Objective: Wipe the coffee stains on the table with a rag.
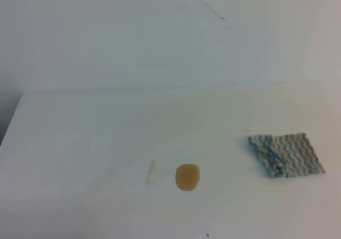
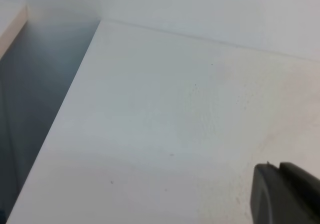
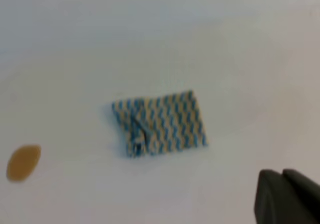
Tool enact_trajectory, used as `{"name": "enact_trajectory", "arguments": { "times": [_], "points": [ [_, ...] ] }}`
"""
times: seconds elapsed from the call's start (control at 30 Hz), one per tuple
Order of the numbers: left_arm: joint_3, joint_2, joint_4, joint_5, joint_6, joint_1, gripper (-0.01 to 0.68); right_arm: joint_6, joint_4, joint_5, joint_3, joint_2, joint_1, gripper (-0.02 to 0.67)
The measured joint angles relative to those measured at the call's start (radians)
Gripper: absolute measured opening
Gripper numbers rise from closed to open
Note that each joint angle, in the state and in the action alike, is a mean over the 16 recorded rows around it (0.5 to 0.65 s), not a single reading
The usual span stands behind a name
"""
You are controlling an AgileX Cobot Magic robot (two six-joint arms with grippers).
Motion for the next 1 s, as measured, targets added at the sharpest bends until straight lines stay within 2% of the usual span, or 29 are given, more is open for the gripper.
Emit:
{"name": "enact_trajectory", "arguments": {
  "times": [0.23,0.4,0.5,0.73,1.0],
  "points": [
    [0.0,0.0,-0.002,0.0,0.0,0.0,0.0,-0.199,0.189,0.154,-0.092,0.236,0.0,-0.003],
    [0.0,0.0,-0.003,0.001,0.0,0.0,-0.001,-0.339,0.344,0.159,-0.117,0.374,0.0,0.003],
    [0.003,-0.002,-0.004,-0.001,0.0,0.0,-0.001,-0.386,0.42,0.149,-0.125,0.454,0.0,0.033],
    [0.003,-0.002,-0.005,-0.001,0.0,0.0,-0.001,-0.448,0.494,0.152,-0.176,0.642,0.003,0.186],
    [0.0,-0.002,-0.005,-0.001,0.0,0.0,-0.001,-0.423,0.448,0.149,-0.292,0.84,0.058,0.363]
  ]
}}
